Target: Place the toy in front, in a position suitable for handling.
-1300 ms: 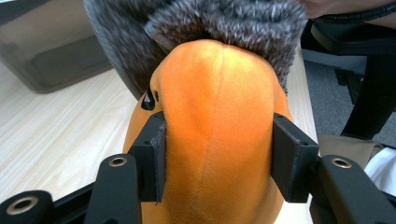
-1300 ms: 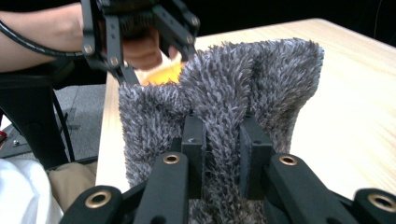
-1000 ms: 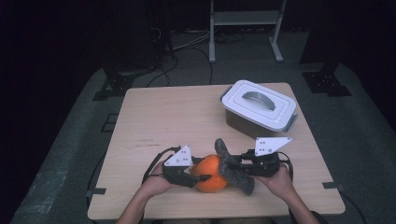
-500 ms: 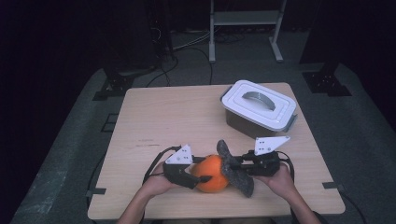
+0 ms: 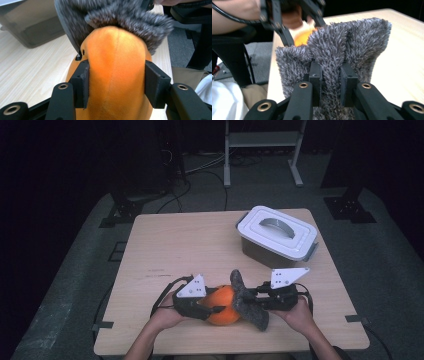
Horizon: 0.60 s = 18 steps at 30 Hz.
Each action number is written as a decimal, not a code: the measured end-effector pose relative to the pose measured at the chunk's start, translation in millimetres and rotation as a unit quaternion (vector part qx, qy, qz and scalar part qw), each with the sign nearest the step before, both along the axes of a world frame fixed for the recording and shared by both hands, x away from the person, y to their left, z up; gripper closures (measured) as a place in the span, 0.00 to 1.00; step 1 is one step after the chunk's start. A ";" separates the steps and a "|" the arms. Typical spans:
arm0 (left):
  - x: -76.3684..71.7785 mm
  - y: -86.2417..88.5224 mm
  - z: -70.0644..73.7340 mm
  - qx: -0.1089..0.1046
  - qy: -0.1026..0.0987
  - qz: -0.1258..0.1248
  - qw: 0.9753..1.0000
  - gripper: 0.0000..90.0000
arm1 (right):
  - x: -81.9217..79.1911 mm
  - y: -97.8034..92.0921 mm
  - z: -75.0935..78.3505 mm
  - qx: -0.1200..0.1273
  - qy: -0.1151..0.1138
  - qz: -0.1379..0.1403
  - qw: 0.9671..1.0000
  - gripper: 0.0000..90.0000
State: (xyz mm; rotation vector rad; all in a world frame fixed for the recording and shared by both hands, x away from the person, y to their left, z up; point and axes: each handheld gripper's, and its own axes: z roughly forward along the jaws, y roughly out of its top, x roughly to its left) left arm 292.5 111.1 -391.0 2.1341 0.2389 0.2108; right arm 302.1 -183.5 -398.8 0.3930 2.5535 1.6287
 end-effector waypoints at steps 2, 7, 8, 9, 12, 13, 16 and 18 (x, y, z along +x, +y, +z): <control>0.3 -0.1 -1.2 0.005 0.001 0.000 1.000 0.51 | 2.5 -0.7 -3.3 -0.008 0.007 -0.004 1.000 0.83; -2.6 -7.6 -3.7 0.009 -0.005 -0.008 1.000 0.49 | -4.0 2.5 6.5 0.021 -0.013 0.003 1.000 0.82; -3.3 -9.7 -4.5 0.012 -0.008 -0.011 1.000 0.48 | -5.6 4.0 8.7 0.024 -0.017 0.007 1.000 0.82; -3.6 -10.7 -5.0 0.011 -0.009 -0.011 1.000 0.46 | -7.0 6.2 9.5 0.019 -0.020 0.009 1.000 0.82; -2.7 -11.0 -6.7 0.007 -0.009 -0.005 1.000 0.35 | -5.9 7.5 4.7 0.008 -0.016 0.009 1.000 0.82; -1.8 -10.4 -7.0 0.003 -0.006 -0.004 1.000 0.30 | -4.1 6.4 2.7 0.005 -0.010 0.008 1.000 0.82; 2.9 -9.0 -10.1 -0.002 0.009 0.003 1.000 0.19 | -1.3 2.5 0.3 0.001 -0.004 0.004 1.000 0.82; 8.4 -5.3 -16.5 -0.012 0.033 -0.004 0.999 0.16 | -0.7 0.0 -0.6 -0.002 -0.002 -0.001 1.000 0.82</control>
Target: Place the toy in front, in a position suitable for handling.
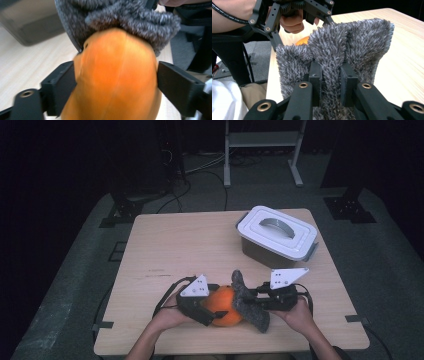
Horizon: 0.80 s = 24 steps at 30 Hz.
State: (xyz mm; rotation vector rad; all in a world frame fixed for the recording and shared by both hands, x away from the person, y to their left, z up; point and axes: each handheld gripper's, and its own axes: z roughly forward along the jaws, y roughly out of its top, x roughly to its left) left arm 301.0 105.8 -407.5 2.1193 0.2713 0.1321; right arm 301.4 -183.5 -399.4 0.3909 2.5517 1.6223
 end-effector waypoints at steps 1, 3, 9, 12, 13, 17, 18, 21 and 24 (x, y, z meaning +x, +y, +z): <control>2.0 1.5 -3.6 -0.007 0.009 0.003 1.000 0.16 | 0.6 -1.0 -0.1 -0.002 -0.001 -0.002 1.000 0.82; 2.9 3.8 -5.4 -0.010 0.011 -0.002 1.000 0.27 | 0.9 -1.0 0.2 -0.005 -0.001 -0.003 1.000 0.82; -6.0 -3.1 0.9 0.008 -0.024 -0.001 1.000 0.45 | -6.9 4.5 11.3 0.019 -0.024 0.004 1.000 0.82; -6.6 -4.0 1.9 0.009 -0.030 0.004 1.000 0.47 | -9.5 7.6 11.2 0.008 -0.033 0.004 0.999 0.82; -5.4 -2.6 1.8 0.006 -0.028 0.007 1.000 0.48 | -7.8 5.9 9.8 0.008 -0.030 0.003 1.000 0.82; -1.3 2.6 1.5 -0.003 -0.020 0.019 1.000 0.48 | -1.8 -0.8 3.3 -0.009 -0.018 -0.013 1.000 0.82; -1.2 2.8 0.9 -0.006 -0.017 0.019 1.000 0.48 | -0.8 -1.7 1.8 -0.014 -0.015 -0.015 1.000 0.82; -2.0 0.6 -0.1 -0.005 -0.015 0.016 1.000 0.48 | -1.0 -2.2 2.5 -0.012 -0.016 -0.016 1.000 0.82; -4.2 -2.1 -1.2 0.000 -0.020 0.007 1.000 0.46 | -3.8 0.9 6.3 0.001 -0.021 -0.008 1.000 0.82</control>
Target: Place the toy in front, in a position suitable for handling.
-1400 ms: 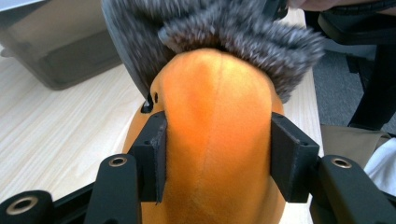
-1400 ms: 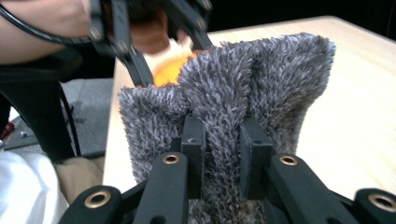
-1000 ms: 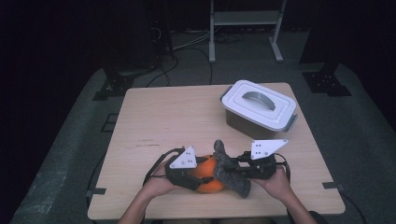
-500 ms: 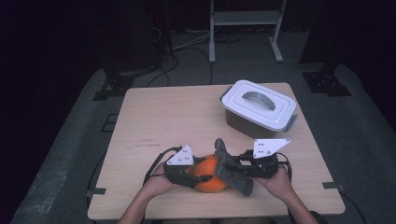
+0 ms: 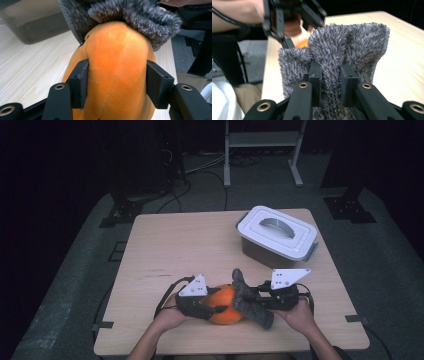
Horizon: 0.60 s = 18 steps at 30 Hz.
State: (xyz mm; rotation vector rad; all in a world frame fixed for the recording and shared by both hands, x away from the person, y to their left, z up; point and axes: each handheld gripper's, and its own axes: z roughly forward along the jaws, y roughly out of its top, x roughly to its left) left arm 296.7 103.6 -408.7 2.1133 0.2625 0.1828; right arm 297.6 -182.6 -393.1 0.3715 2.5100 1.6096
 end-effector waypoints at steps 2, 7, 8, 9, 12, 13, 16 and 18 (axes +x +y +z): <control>-3.2 -4.2 -0.7 0.007 -0.006 -0.007 1.000 0.45 | -2.6 4.0 2.7 0.008 -0.006 0.007 1.000 0.82; -5.5 -8.9 -1.9 0.010 -0.008 -0.013 1.000 0.45 | -6.5 9.4 4.4 0.000 -0.011 0.015 1.000 0.82; -4.1 -7.6 -1.7 0.008 -0.007 -0.010 1.000 0.45 | -5.1 7.8 3.2 0.003 -0.008 0.014 1.000 0.82; -3.3 -6.9 -1.4 0.006 -0.008 -0.007 1.000 0.45 | -2.8 5.4 1.7 0.003 -0.004 0.010 1.000 0.82; -0.7 -3.3 1.4 -0.002 -0.006 0.009 1.000 0.46 | 2.6 -2.3 -2.4 0.001 0.006 -0.005 1.000 0.82; 0.2 -1.6 2.2 -0.008 -0.002 0.015 1.000 0.46 | 3.6 -4.1 -3.5 -0.003 0.008 -0.009 1.000 0.82; 2.8 3.9 6.1 -0.020 -0.002 0.034 0.999 0.47 | 7.2 -9.1 -7.3 -0.011 0.019 -0.023 0.999 0.82; 3.1 6.5 9.2 -0.023 -0.006 0.046 0.999 0.48 | 6.8 -8.3 -5.9 -0.005 0.016 -0.023 1.000 0.83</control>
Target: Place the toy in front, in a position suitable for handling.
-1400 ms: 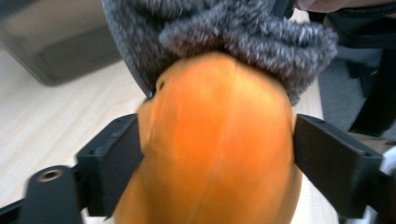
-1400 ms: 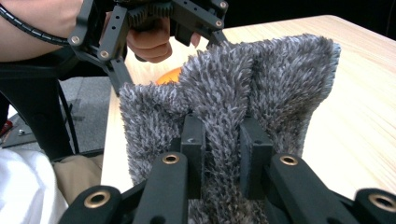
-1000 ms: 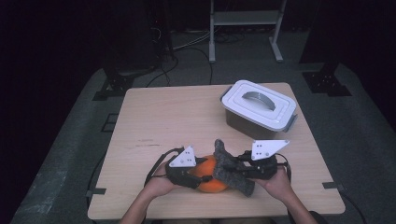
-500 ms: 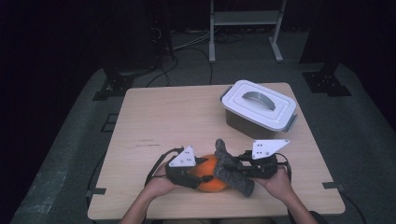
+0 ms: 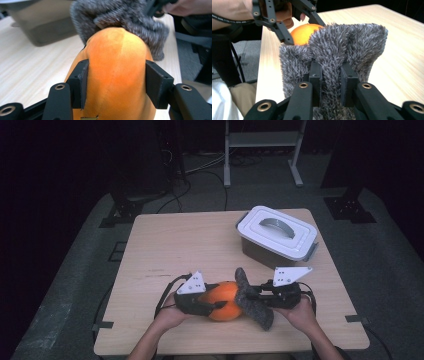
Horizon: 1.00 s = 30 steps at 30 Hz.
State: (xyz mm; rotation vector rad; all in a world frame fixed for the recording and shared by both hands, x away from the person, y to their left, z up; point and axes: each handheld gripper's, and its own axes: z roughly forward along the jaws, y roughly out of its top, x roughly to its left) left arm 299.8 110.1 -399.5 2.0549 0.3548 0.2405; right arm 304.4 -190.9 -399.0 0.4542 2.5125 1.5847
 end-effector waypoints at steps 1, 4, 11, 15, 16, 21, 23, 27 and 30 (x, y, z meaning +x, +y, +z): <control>-0.3 0.1 0.9 -0.004 -0.002 0.004 1.000 0.48 | -1.0 1.2 1.6 0.006 -0.003 0.002 1.000 0.83; -1.6 -3.6 -1.5 0.005 -0.001 0.002 1.000 0.48 | -5.3 9.0 8.0 0.018 -0.016 0.013 1.000 0.82; -1.6 -2.2 -1.7 0.011 -0.010 0.007 1.000 0.48 | 1.3 7.5 -4.3 -0.009 0.009 0.009 1.000 0.82; 0.3 4.3 3.1 -0.006 -0.018 0.030 0.999 0.49 | 3.6 6.2 -8.7 -0.023 0.014 -0.001 1.000 0.82; 0.4 5.1 3.8 -0.008 -0.023 0.036 0.999 0.49 | 2.9 6.3 -6.8 -0.017 0.010 -0.001 1.000 0.82; -2.6 -6.0 -4.4 0.015 -0.024 0.029 0.999 0.49 | 1.6 9.3 -0.2 0.004 0.000 -0.007 1.000 0.83; -3.9 -9.8 -7.2 0.021 -0.014 0.004 1.000 0.46 | 2.0 9.5 -2.8 0.003 0.004 -0.008 1.000 0.83; -2.6 -6.6 -3.1 0.007 0.003 -0.016 1.000 0.41 | 5.1 9.4 -8.5 -0.005 0.020 -0.002 1.000 0.82; 0.6 2.2 2.5 -0.011 0.012 -0.005 1.000 0.39 | 5.7 8.5 -13.1 -0.015 0.033 0.009 0.999 0.82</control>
